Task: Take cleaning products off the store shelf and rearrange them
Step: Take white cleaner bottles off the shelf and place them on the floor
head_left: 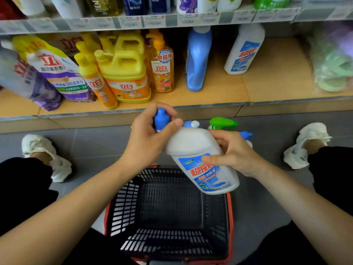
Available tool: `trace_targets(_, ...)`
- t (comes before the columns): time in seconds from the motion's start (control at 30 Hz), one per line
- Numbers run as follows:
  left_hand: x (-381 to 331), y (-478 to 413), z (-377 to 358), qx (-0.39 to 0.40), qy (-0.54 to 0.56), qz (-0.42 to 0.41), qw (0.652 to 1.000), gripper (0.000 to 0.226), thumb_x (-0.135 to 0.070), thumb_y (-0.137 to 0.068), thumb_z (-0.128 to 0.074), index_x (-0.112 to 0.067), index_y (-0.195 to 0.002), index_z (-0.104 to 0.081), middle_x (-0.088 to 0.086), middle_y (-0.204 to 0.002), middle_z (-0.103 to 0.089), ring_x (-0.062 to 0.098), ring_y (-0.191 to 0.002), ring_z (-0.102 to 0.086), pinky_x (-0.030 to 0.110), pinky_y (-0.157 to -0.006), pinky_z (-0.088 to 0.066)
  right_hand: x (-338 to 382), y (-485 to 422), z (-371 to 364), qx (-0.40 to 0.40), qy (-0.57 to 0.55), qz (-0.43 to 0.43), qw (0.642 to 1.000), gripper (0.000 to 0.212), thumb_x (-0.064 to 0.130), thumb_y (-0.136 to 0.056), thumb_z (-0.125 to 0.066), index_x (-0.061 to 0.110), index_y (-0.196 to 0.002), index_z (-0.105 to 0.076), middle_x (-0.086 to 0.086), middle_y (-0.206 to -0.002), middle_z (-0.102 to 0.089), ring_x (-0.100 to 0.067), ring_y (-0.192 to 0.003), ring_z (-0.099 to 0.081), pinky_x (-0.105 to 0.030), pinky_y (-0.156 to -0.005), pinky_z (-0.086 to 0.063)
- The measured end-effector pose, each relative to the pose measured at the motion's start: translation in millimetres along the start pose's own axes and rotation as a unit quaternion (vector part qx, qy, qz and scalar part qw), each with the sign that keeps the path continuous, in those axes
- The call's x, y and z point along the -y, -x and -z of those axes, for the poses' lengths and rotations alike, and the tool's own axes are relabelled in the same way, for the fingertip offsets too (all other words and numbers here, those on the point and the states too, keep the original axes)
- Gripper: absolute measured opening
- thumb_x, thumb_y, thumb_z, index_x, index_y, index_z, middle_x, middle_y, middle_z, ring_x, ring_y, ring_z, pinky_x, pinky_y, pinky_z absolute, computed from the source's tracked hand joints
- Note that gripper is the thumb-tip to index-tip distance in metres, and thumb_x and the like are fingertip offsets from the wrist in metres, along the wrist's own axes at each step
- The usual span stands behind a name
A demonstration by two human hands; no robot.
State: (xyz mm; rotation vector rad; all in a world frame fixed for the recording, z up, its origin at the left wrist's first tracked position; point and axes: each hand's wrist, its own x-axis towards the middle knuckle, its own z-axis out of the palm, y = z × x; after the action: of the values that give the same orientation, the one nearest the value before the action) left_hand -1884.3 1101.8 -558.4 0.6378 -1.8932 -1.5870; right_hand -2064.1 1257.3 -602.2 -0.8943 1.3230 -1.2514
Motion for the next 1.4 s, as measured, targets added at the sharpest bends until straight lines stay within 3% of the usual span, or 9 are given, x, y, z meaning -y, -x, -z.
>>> trace_targets(0.1,-4.8,-5.7,4.1,0.053,0.001,0.023,0.998,0.013,-0.018,-0.09,-0.071,-0.017,-0.086,-0.059,0.025,-0.089,-0.065,0.033,-0.08,-0.061,0.048,-0.068,-0.049,-0.9,2.7,-1.1,0.002,-0.012,-0.019,1.0,0.052,0.015,-0.072,-0.085,0.021,-0.121,-0.07,-0.011,-0.115,-0.074,-0.029,-0.107,-0.071,-0.036,-0.083,-0.059)
trace_targets(0.17,-9.1,-9.9,11.1,0.105,0.047,0.058,0.992,0.016,-0.024,-0.087,-0.074,-0.023,-0.08,-0.059,0.035,-0.088,-0.061,0.034,-0.086,-0.06,0.049,-0.071,-0.047,-2.1,3.7,1.3,0.018,-0.032,-0.035,0.999,0.056,0.017,-0.07,-0.084,0.015,-0.124,-0.068,-0.015,-0.117,-0.073,-0.034,-0.108,-0.07,-0.04,-0.084,-0.058)
trace_targets(0.33,-16.3,-16.0,21.1,0.276,0.188,0.109,0.936,0.029,-0.044,-0.079,-0.082,-0.026,-0.074,-0.06,-0.007,-0.065,-0.061,0.017,-0.091,-0.067,0.032,-0.086,-0.05,-1.7,3.2,3.3,0.083,-0.091,-0.059,0.991,0.063,0.022,-0.069,-0.089,0.013,-0.127,-0.067,-0.021,-0.121,-0.07,-0.038,-0.11,-0.068,-0.044,-0.087,-0.057)
trace_targets(0.57,-5.0,-1.6,2.5,0.062,0.018,0.01,0.998,0.02,-0.022,-0.092,-0.069,-0.026,-0.078,-0.056,-0.003,-0.066,-0.062,0.031,-0.075,-0.064,0.034,-0.068,-0.049,-4.0,5.5,4.3,0.02,-0.056,-0.036,0.998,0.055,0.008,-0.071,-0.082,0.009,-0.124,-0.068,-0.02,-0.114,-0.073,-0.036,-0.104,-0.071,-0.04,-0.08,-0.059)
trace_targets(0.7,0.9,2.8,-1.7,0.012,-0.016,-0.001,1.0,0.022,-0.016,-0.095,-0.068,-0.021,-0.081,-0.053,-0.006,-0.072,-0.061,0.007,-0.066,-0.054,0.02,-0.062,-0.044,-3.9,5.3,2.2,-0.004,-0.021,-0.019,1.0,0.052,0.002,-0.072,-0.08,0.013,-0.122,-0.069,-0.014,-0.112,-0.075,-0.031,-0.103,-0.072,-0.036,-0.079,-0.059)
trace_targets(0.9,11.5,0.2,-1.0,-0.012,-0.055,-0.013,0.998,0.011,-0.02,-0.094,-0.067,-0.014,-0.097,-0.059,-0.021,-0.086,-0.061,0.0,-0.077,-0.056,0.016,-0.07,-0.044,-4.1,5.1,-2.6,-0.008,-0.025,-0.014,1.0,0.051,0.02,-0.073,-0.085,0.026,-0.122,-0.071,-0.011,-0.114,-0.075,-0.032,-0.103,-0.073,-0.039,-0.079,-0.061)
trace_targets(1.17,8.1,-9.4,5.3,0.085,0.213,0.143,0.963,0.038,-0.039,-0.105,-0.033,-0.024,-0.093,-0.066,0.003,-0.082,-0.063,0.033,-0.089,-0.046,0.039,-0.072,-0.038,-4.9,6.3,3.0,0.013,-0.07,-0.031,0.997,0.05,0.02,-0.076,-0.085,0.022,-0.123,-0.07,-0.014,-0.116,-0.074,-0.036,-0.104,-0.072,-0.041,-0.079,-0.061)
trace_targets(1.3,9.8,-9.5,5.3,0.108,0.243,0.146,0.953,0.037,-0.036,-0.104,-0.033,-0.024,-0.091,-0.066,0.003,-0.081,-0.06,0.035,-0.094,-0.04,0.044,-0.079,-0.031,-7.3,7.0,3.2,0.01,-0.075,-0.039,0.996,0.055,0.026,-0.072,-0.088,0.019,-0.123,-0.069,-0.016,-0.117,-0.073,-0.038,-0.105,-0.071,-0.043,-0.08,-0.06)
trace_targets(1.4,10.9,-6.1,3.2,0.093,0.222,0.123,0.963,0.035,-0.036,-0.102,-0.035,-0.025,-0.096,-0.067,0.002,-0.082,-0.061,0.031,-0.088,-0.048,0.037,-0.069,-0.037,-7.8,6.8,4.0,0.007,-0.075,-0.037,0.996,0.057,0.025,-0.072,-0.089,0.018,-0.125,-0.068,-0.016,-0.117,-0.073,-0.038,-0.106,-0.071,-0.045,-0.081,-0.06)
